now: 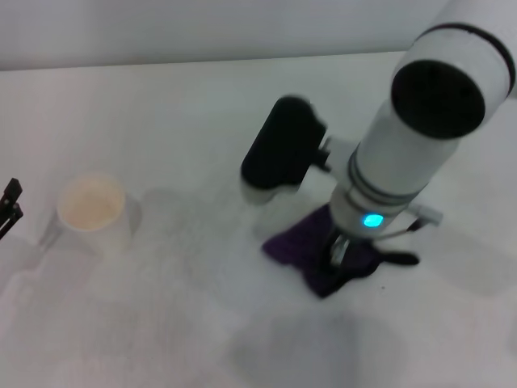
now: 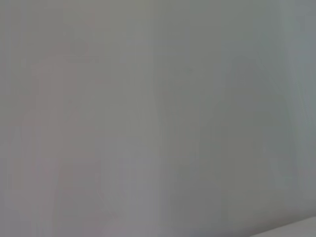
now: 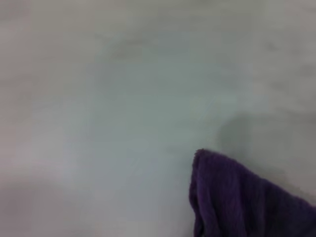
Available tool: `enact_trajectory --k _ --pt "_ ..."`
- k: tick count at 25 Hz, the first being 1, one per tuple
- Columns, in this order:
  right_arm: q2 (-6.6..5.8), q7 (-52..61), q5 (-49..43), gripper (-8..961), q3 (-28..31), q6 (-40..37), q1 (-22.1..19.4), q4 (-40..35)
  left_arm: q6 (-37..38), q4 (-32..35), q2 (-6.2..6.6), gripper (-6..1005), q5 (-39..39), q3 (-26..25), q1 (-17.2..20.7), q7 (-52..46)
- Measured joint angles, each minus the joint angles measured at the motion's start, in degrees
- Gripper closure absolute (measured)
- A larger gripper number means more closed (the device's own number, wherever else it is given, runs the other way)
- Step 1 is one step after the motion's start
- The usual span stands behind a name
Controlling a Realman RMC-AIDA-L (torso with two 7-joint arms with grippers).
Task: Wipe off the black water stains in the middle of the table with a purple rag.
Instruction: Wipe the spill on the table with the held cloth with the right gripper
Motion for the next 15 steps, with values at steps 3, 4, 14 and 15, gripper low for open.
enact_trajectory --k 3,4,14,15 --pt "0.02 1.4 -5.8 841 2.4 1.0 0.3 -0.9 0.1 0.0 0.01 115 0.0 -0.1 0.0 0.0" --pt "0.03 1.9 -7.8 841 3.6 1.2 0.7 -1.6 0.2 0.0 0.01 115 0.0 -0.2 0.0 0.0" --pt "0.37 -3.2 4.9 835 0.4 1.9 2.8 -1.9 0.4 0.2 0.01 114 -0.3 -0.4 -0.4 0.0" --pt "0.39 -3.5 6.7 835 -0.6 2.0 3.0 -1.8 0.4 0.2 0.03 114 -0.3 -0.4 -0.4 0.0"
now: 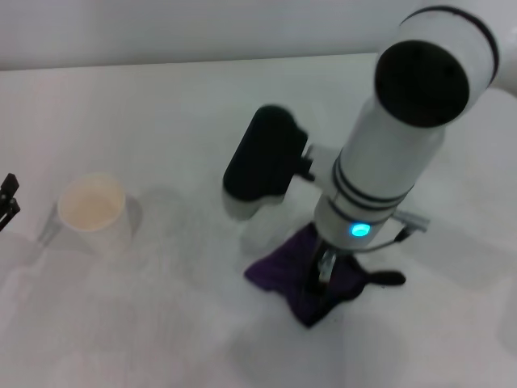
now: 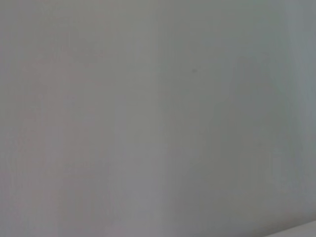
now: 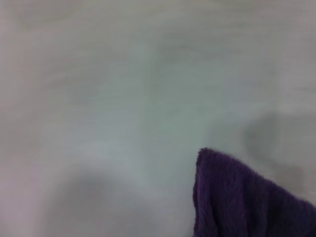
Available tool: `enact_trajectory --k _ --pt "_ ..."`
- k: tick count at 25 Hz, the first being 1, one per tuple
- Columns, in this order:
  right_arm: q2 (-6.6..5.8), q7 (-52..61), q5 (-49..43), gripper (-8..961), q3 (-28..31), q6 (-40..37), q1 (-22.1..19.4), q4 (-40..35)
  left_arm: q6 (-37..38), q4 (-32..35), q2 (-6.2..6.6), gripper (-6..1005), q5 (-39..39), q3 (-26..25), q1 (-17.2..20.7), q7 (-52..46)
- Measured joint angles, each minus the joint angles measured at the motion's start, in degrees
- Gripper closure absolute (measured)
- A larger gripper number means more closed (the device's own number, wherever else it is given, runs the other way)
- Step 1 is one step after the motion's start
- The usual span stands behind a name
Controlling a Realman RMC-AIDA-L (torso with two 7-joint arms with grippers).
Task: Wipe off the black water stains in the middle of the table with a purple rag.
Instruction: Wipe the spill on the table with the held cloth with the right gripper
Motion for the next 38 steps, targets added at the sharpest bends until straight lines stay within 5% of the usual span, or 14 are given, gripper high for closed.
enact_trajectory --k 8,15,21,31,38 --pt "-0.22 1.2 1.9 830 -2.9 1.9 -0.1 0.8 0.9 -0.1 0.06 114 0.1 0.0 -0.8 0.0" --pt "-0.4 3.9 -11.7 826 3.7 8.9 -2.9 3.5 1.5 -0.1 0.06 114 0.2 0.0 -1.1 0.0" --pt "-0.49 3.0 -13.9 823 6.5 10.1 -3.9 4.1 1.5 -0.2 0.06 115 0.0 0.0 -1.1 0.0" --pt "0.02 -1.7 -0.5 817 -1.0 7.7 -3.2 6.6 1.5 -0.2 0.06 115 0.0 -0.1 -1.4 0.0" --pt "0.0 -2.6 3.5 813 -3.9 -1.7 -0.6 4.0 1.6 -0.1 -0.03 115 0.0 -0.1 -1.6 0.0"
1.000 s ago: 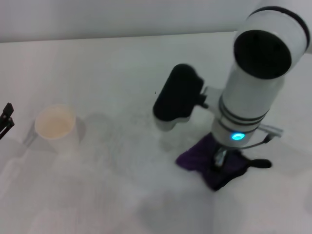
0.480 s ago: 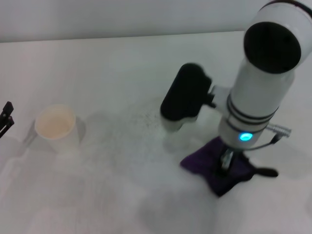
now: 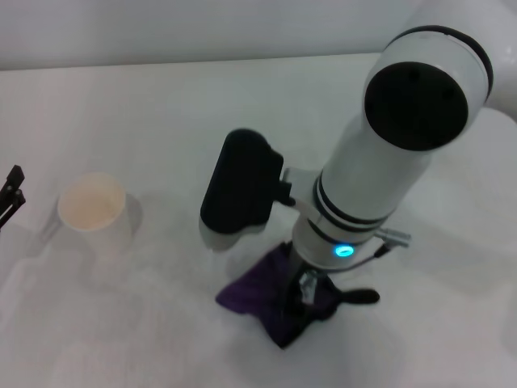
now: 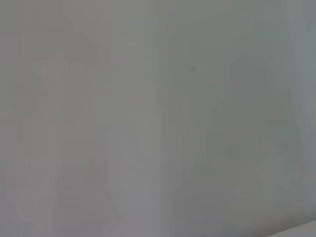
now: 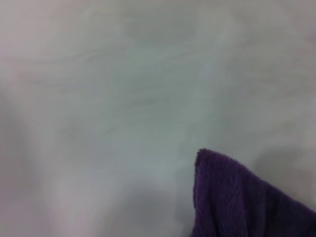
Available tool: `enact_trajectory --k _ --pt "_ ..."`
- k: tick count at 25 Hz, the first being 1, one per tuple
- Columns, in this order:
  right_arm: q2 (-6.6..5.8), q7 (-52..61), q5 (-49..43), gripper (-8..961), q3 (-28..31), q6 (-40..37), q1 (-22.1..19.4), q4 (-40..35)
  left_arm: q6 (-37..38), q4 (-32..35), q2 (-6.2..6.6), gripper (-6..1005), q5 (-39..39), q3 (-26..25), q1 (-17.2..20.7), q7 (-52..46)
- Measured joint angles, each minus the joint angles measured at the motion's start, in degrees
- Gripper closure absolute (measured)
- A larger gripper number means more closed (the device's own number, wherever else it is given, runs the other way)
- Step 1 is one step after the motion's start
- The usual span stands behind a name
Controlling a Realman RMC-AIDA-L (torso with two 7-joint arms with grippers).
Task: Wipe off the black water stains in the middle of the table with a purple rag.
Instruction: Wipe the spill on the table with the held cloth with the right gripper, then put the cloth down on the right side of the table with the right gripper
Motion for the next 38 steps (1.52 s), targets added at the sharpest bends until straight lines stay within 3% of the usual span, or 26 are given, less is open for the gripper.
enact_trajectory --k 6,18,28,38 --pt "-0.26 0.6 -3.3 810 3.5 -2.2 1.0 -4.5 0.0 -0.3 -0.09 116 0.0 0.0 0.2 0.0" --pt "-0.88 -0.9 -22.4 803 19.7 5.4 -0.8 -4.2 0.0 -0.5 -0.2 115 -0.1 0.0 0.5 0.0" --pt "-1.03 -7.8 -28.7 798 32.2 6.3 -2.3 -8.3 0.0 -0.5 -0.18 115 -0.2 0.0 0.0 0.0" --pt "-1.13 -9.8 -33.1 792 35.6 2.5 -3.3 -11.9 0.0 -0.3 -0.08 116 -0.2 0.0 -0.6 0.0"
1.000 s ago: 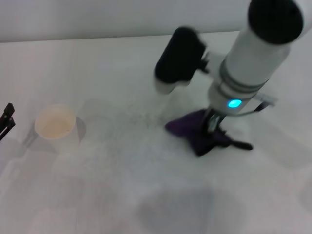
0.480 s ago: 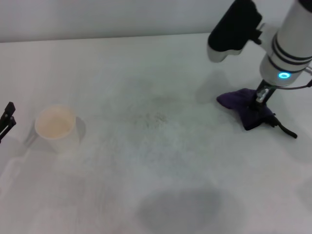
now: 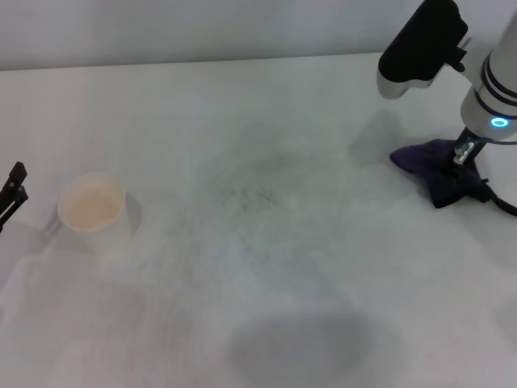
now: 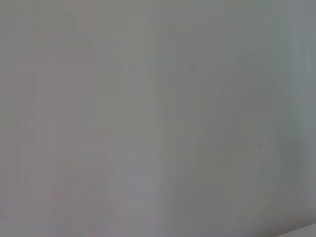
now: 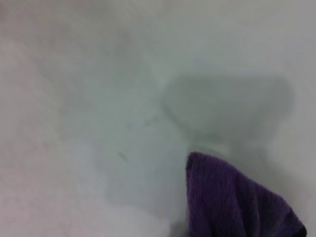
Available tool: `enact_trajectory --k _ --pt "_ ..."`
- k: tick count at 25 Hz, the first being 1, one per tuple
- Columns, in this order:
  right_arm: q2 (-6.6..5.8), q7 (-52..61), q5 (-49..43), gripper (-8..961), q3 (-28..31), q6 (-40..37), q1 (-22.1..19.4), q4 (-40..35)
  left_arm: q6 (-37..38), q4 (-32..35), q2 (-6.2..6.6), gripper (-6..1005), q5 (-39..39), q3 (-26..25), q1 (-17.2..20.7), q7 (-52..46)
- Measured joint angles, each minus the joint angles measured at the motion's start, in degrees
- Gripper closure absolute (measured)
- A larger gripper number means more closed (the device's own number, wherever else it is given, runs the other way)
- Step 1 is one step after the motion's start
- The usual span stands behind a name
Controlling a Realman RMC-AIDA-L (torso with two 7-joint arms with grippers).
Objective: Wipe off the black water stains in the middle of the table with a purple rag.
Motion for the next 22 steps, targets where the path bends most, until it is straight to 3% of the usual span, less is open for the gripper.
enact_trajectory --k 9,17,22 --pt "0.23 0.3 0.6 787 1.4 -0.9 0.3 -2.6 0.0 0.2 0.0 116 0.0 0.0 -0.1 0.0" --pt "0.13 0.6 0.3 620 2.0 -0.2 -0.1 -0.1 0.0 0.3 0.0 115 -0.1 -0.1 -0.1 0.0" --pt "0.04 -0.4 0.0 559 6.7 -1.0 -0.7 3.8 0.0 0.3 -0.01 116 -0.1 -0.1 -0.1 0.0"
